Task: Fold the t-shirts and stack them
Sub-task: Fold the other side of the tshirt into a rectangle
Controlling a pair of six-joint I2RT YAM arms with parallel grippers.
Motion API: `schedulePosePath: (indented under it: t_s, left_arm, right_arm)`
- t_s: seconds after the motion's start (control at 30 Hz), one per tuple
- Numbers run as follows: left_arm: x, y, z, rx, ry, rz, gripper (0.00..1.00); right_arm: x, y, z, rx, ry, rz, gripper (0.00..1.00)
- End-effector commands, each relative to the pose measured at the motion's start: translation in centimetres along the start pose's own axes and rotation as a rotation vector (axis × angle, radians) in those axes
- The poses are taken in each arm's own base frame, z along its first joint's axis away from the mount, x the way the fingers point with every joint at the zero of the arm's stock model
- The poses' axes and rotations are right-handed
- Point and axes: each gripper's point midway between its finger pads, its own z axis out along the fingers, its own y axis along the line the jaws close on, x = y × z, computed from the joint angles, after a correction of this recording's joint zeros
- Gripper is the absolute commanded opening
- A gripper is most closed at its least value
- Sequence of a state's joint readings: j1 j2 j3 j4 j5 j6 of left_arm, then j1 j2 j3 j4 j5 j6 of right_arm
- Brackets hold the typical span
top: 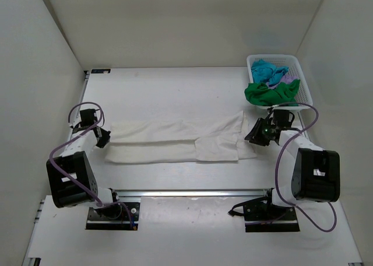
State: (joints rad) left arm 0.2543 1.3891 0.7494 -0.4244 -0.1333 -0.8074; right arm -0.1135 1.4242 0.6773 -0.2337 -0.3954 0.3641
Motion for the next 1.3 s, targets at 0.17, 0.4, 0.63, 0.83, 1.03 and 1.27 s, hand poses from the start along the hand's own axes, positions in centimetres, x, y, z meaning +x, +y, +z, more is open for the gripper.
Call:
schedulePosePath:
  t_s: [0.17, 0.4, 0.63, 0.83, 1.03, 1.27]
  left_arm:
    - [-1.8, 0.5, 0.6, -0.049, -0.05, 0.049, 0.01]
    - [-1.3, 0.3, 1.0, -0.054, -0.03, 0.066, 0.03]
    - [-1.0, 0.5, 1.2, -0.056, -0.025, 0.071, 0.04]
    - [-0.9, 0.3, 1.3, -0.054, -0.022, 0.084, 0.04]
    - [-1.9, -0.1, 1.3, -0.057, -0.041, 0.08, 0.03]
    - [-2.6, 0.2, 1.4, -0.078, -0.051, 0.081, 0.03]
  right_arm:
    - [-5.2, 4.2, -0.4, -0.083, -0.099, -0.082, 0.22]
    - [-6.3, 5.2, 3.0, -0.115, -0.084, -0.085, 0.22]
    - [-6.7, 4.8, 4.8, -0.083, -0.079, -0.081, 0.3]
    - [-6.1, 3.7, 6.2, -0.066, -0.067, -0.04, 0.2]
    - [-6.3, 3.4, 5.9, -0.079, -0.1, -0.012, 0.0]
    - [-6.2, 1.5, 3.4, -0.047, -0.145, 0.006, 0.0]
